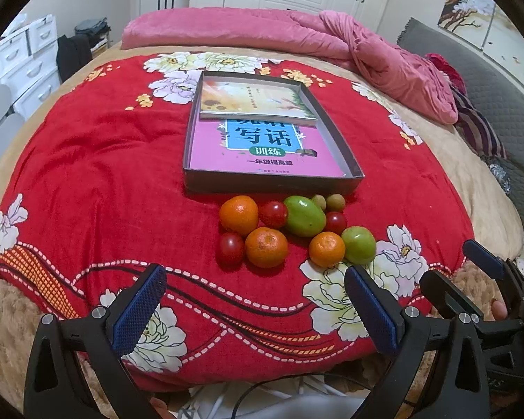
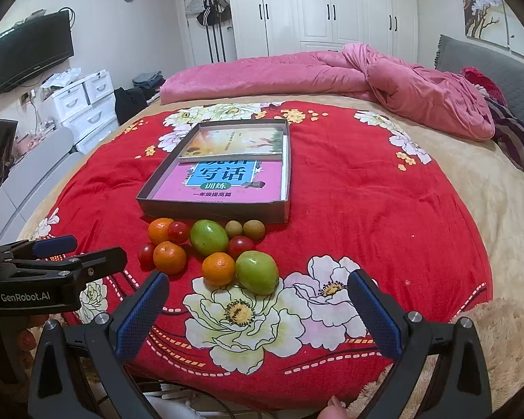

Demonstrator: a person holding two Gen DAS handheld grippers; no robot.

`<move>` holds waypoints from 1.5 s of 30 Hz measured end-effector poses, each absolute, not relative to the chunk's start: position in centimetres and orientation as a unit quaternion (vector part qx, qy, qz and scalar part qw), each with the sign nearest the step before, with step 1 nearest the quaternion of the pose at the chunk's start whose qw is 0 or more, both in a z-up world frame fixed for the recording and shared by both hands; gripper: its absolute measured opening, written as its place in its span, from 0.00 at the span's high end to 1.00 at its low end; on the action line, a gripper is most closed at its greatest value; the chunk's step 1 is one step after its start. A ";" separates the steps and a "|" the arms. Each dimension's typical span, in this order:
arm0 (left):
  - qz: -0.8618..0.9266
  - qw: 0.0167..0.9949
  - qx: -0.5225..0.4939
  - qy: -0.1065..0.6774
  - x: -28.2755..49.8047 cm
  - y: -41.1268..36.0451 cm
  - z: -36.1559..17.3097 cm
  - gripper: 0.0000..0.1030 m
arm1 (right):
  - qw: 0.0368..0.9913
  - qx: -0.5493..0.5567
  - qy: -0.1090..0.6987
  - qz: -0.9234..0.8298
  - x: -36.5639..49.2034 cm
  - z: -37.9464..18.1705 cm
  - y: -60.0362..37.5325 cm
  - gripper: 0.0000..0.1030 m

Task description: Organize fruits

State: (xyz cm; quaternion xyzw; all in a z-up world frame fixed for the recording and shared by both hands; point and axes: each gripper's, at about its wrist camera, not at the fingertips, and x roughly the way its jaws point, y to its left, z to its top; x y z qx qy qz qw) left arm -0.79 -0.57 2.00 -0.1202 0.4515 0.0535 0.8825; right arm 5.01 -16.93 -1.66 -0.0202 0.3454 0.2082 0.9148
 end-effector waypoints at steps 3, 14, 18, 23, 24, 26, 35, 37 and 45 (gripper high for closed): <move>0.053 0.882 -0.121 0.452 -0.8 -0.6 2.0 0.02 | 0.915 -0.020 0.346 0.208 5.0 -1.7 -17.0 0.00; 0.050 0.880 -0.125 0.455 -0.8 -0.5 1.6 0.02 | 0.913 -0.019 0.351 0.205 5.2 -2.0 -17.1 0.00; 0.051 0.878 -0.130 0.459 -0.6 -0.3 1.3 0.02 | 0.912 -0.019 0.355 0.204 5.4 -2.1 -16.9 0.00; 0.047 0.872 -0.137 0.467 -0.3 -0.1 0.7 0.02 | 0.909 -0.017 0.364 0.203 5.8 -2.4 -16.8 0.00; 0.044 0.871 -0.140 0.469 -0.3 -0.1 0.5 0.02 | 0.909 -0.017 0.365 0.202 5.8 -2.5 -16.7 0.00; 0.042 0.869 -0.143 0.471 -0.2 0.0 0.4 0.02 | 0.908 -0.017 0.367 0.203 5.9 -2.5 -16.7 0.00; 0.053 0.857 -0.154 0.489 0.6 1.7 -0.9 0.02 | 0.903 -0.011 0.379 0.200 6.7 -2.9 -16.7 0.00; 0.060 0.857 -0.151 0.490 0.7 2.1 -1.1 0.02 | 0.903 -0.007 0.382 0.197 7.0 -3.0 -16.8 0.00; 0.026 0.854 -0.138 0.502 1.1 1.2 -1.9 0.02 | 0.900 -0.004 0.391 0.192 8.3 -3.5 -16.9 0.00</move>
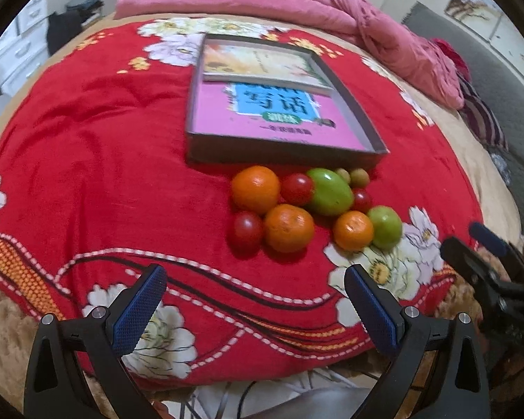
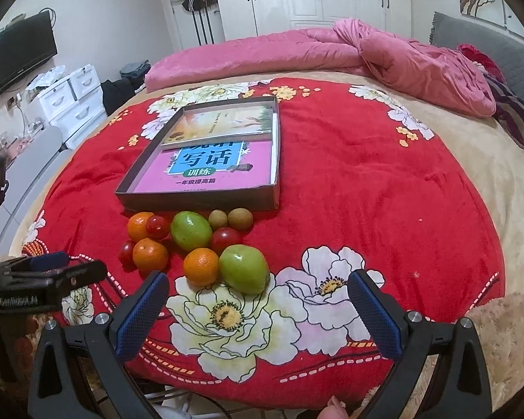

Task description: Organize fruits

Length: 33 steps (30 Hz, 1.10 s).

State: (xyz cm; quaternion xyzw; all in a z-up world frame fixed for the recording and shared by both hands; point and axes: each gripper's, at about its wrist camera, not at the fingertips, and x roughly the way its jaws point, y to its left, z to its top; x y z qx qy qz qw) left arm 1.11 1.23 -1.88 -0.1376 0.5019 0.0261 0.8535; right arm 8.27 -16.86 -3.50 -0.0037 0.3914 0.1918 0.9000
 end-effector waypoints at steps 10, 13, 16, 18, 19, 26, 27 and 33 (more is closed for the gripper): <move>-0.026 0.846 -0.138 0.514 2.9 -0.5 -2.7 0.31 | 0.882 -0.014 0.440 0.167 11.2 -5.6 -16.8 0.00; -0.024 0.841 -0.134 0.523 3.6 -0.6 -3.3 0.38 | 0.871 -0.026 0.460 0.171 11.9 -6.4 -16.6 0.00; -0.027 0.837 -0.134 0.530 4.1 -0.6 -3.6 0.48 | 0.863 -0.040 0.470 0.183 12.6 -6.9 -16.5 0.00; -0.027 0.837 -0.130 0.531 4.5 -0.8 -3.6 0.48 | 0.860 -0.056 0.471 0.189 12.9 -7.0 -16.3 0.00; -0.029 0.837 -0.126 0.531 4.6 -1.0 -3.6 0.48 | 0.858 -0.058 0.473 0.194 13.1 -7.1 -16.2 0.00; -0.036 0.834 -0.104 0.541 5.8 -1.7 -3.8 0.52 | 0.837 -0.069 0.491 0.233 13.4 -7.9 -15.2 0.13; -0.035 0.832 -0.102 0.544 5.9 -1.6 -3.9 0.53 | 0.835 -0.075 0.492 0.234 13.5 -8.0 -15.0 0.17; -0.024 0.823 -0.090 0.561 6.6 -1.5 -4.7 0.53 | 0.825 -0.099 0.492 0.259 14.0 -8.4 -13.9 0.37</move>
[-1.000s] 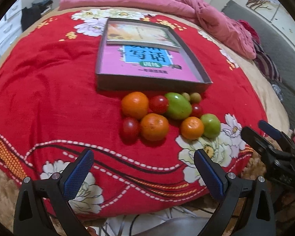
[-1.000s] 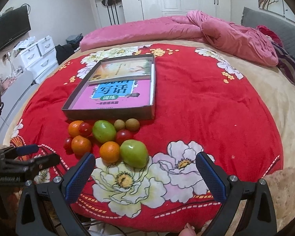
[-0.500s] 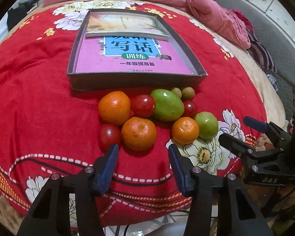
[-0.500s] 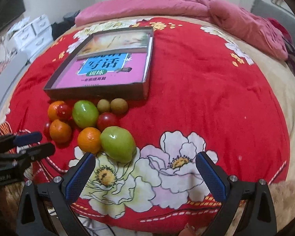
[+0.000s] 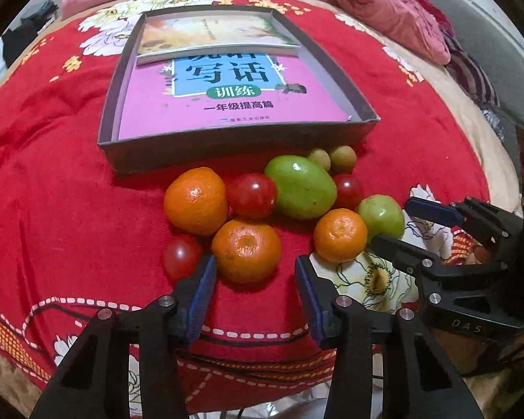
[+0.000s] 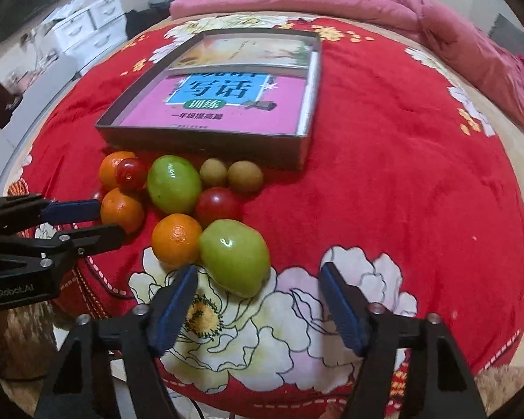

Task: Organize fruits
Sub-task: 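Grasp a mandarin with the left tool while the right tool grasps a green guava, then lift the mandarin with the left tool while the right tool carries the guava over the tray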

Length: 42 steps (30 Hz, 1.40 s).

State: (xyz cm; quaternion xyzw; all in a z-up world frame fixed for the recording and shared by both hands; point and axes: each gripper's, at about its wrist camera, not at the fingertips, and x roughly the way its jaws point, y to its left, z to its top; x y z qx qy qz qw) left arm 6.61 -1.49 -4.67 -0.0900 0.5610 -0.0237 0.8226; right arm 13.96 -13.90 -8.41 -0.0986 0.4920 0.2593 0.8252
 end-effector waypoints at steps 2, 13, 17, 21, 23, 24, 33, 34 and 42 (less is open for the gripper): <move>-0.022 0.822 -0.088 0.562 6.9 -1.4 -4.8 0.53 | 0.820 -0.101 0.495 0.268 14.4 -8.7 -13.6 0.41; -0.015 0.820 -0.053 0.569 7.7 -2.5 -5.6 0.58 | 0.803 -0.108 0.496 0.313 15.3 -9.3 -12.7 0.60; -0.024 0.823 -0.066 0.564 7.5 -2.1 -5.3 0.58 | 0.804 -0.094 0.494 0.317 15.3 -9.1 -13.1 0.60; -0.035 0.824 -0.083 0.559 7.2 -2.1 -4.5 0.58 | 0.813 -0.068 0.484 0.315 15.3 -8.4 -14.2 0.60; -0.043 0.828 -0.089 0.552 6.8 -2.1 -3.7 0.58 | 0.820 -0.055 0.477 0.311 15.3 -7.9 -14.8 0.60; -0.045 0.831 -0.091 0.547 6.7 -2.1 -3.3 0.58 | 0.825 -0.048 0.471 0.309 15.2 -7.5 -15.2 0.60; -0.041 0.852 -0.111 0.511 6.3 -0.9 0.1 0.58 | 0.857 -0.010 0.412 0.307 15.4 -5.0 -16.5 0.60; -0.038 0.853 -0.112 0.508 6.4 -0.6 0.3 0.58 | 0.859 -0.009 0.409 0.308 15.4 -4.9 -16.5 0.60; -0.007 0.864 -0.126 0.488 6.8 2.1 1.3 0.58 | 0.870 -0.001 0.382 0.311 15.3 -3.8 -16.6 0.60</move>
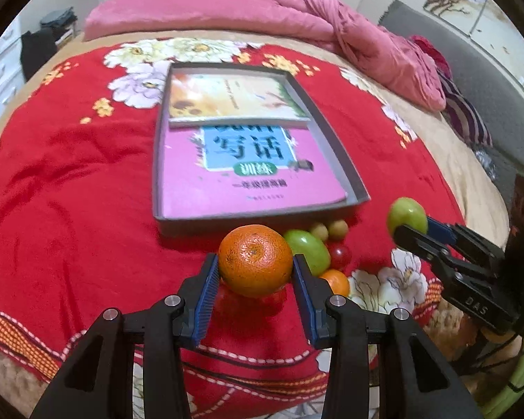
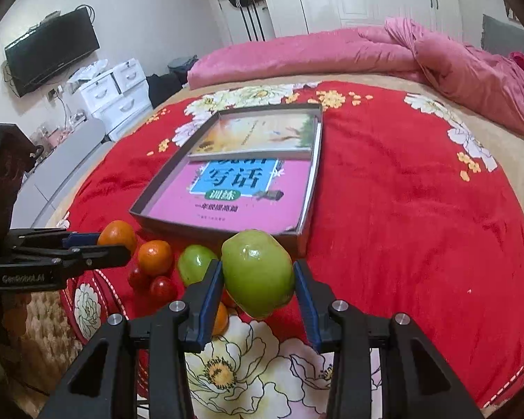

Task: Organize fruits
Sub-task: 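Lift the mandarin with the left tool while the right tool carries the guava over the tray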

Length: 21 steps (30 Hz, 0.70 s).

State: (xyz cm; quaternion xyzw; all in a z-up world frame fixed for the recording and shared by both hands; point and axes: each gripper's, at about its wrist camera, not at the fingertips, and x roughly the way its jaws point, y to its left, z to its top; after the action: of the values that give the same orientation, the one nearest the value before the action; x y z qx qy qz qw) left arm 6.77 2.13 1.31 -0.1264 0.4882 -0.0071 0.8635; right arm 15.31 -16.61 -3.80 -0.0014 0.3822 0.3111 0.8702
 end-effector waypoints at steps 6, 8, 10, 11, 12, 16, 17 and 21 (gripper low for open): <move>0.015 0.877 -0.129 0.462 7.2 3.8 2.8 0.58 | 0.880 0.005 0.356 0.315 15.2 -2.8 -16.5 0.60; 0.020 0.880 -0.132 0.456 7.3 4.3 3.2 0.58 | 0.881 0.009 0.351 0.317 15.3 -2.5 -16.4 0.60; 0.024 0.882 -0.134 0.451 7.5 4.6 3.5 0.58 | 0.882 0.012 0.346 0.319 15.3 -2.2 -16.3 0.60; 0.026 0.883 -0.135 0.449 7.6 4.9 3.7 0.58 | 0.883 0.013 0.344 0.320 15.3 -2.0 -16.2 0.60; 0.028 0.884 -0.136 0.447 7.7 5.0 3.8 0.58 | 0.883 0.014 0.342 0.321 15.3 -1.9 -16.2 0.60; 0.034 0.885 -0.140 0.442 8.3 5.5 3.9 0.58 | 0.884 0.014 0.338 0.324 15.6 -1.5 -15.8 0.60; 0.035 0.885 -0.141 0.442 8.5 5.7 3.8 0.58 | 0.884 0.013 0.337 0.325 15.7 -1.4 -15.7 0.60; 0.036 0.883 -0.145 0.444 9.3 5.8 3.3 0.58 | 0.885 0.010 0.331 0.328 16.4 -1.1 -14.9 0.60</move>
State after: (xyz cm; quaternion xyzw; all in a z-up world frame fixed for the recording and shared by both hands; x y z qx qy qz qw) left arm 9.33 5.83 3.26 -0.1449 0.4443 0.0365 0.8833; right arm 16.37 -14.91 -1.12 0.0103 0.3309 0.3276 0.8849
